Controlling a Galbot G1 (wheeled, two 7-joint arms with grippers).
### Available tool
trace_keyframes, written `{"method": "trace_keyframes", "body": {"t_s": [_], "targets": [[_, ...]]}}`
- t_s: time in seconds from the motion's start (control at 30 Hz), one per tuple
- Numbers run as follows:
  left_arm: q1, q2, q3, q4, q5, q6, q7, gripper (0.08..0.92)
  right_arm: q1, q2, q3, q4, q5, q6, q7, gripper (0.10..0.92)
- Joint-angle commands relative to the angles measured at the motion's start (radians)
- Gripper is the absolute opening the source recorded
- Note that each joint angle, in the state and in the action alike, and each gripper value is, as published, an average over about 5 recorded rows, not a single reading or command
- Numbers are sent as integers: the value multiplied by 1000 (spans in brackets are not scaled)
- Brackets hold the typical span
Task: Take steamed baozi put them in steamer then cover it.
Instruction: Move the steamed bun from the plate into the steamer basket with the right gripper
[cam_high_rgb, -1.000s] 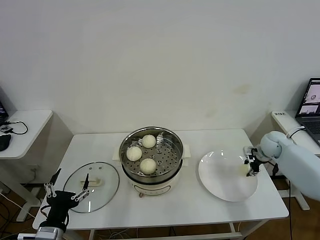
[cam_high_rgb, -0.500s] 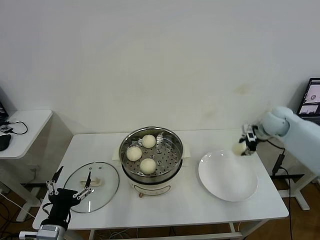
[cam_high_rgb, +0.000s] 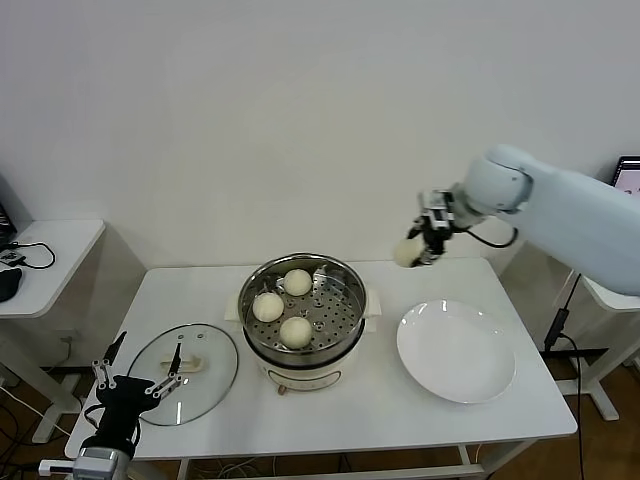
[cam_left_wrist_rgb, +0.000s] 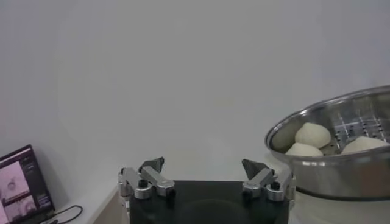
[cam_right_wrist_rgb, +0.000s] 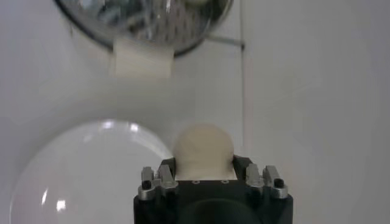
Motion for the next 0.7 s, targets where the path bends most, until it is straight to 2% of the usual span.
{"method": "trace_keyframes", "body": {"t_s": [0.03,0.3,0.7], "targets": [[-3,0,-2,3,-2,0,0,823,81,234,-112,22,215,-124,94,590],[0,1,-17,-2,-7,1,0,823,-17,344,-126,-44,232,-171,154,594],[-10,-7,-9,0,-8,2,0,823,-146,373,-130,-114,134,-214,179,594]]}}
